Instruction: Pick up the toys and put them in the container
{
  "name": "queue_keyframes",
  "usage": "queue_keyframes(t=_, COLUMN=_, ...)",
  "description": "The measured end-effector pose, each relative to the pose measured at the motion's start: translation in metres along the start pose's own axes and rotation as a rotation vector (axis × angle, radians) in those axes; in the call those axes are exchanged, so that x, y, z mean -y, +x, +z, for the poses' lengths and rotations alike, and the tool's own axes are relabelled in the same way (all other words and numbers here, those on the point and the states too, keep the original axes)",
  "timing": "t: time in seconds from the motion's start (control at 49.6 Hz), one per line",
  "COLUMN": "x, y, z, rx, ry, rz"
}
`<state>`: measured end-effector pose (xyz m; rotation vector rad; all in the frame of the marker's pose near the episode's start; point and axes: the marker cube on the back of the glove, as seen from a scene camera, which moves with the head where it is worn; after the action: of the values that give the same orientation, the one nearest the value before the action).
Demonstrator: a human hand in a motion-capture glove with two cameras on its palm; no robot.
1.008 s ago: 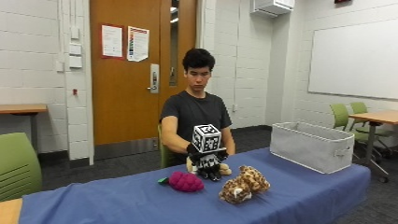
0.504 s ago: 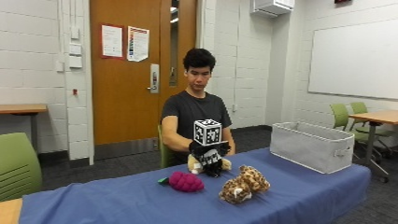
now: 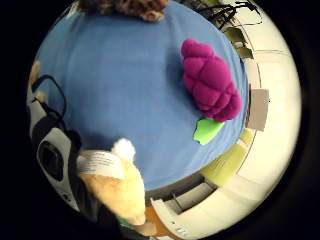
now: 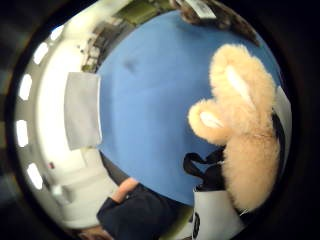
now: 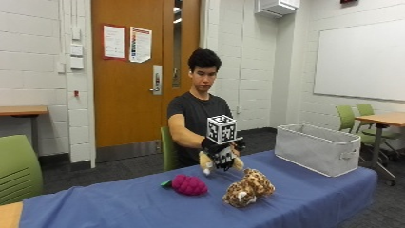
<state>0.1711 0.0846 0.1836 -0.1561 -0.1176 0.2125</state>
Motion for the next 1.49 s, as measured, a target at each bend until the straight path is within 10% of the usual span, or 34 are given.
queue_keyframes(t=0.444, x=0.056, y=-0.18, z=-0.191, rx=-0.003, ry=0.146, rz=-0.238)
queue_keyframes(t=0.585, x=0.043, y=-0.276, z=-0.216, rx=-0.125, ry=0.202, rz=-0.808)
queue_keyframes(t=0.666, x=0.052, y=-0.341, z=-0.226, rx=-0.093, ry=0.207, rz=-0.584)
queue_keyframes(t=0.887, x=0.056, y=-0.487, z=-0.219, rx=-0.135, ry=0.222, rz=-0.641)
queue_keyframes(t=1.492, x=0.084, y=-0.491, z=-0.192, rx=-0.154, ry=0.103, rz=-0.585)
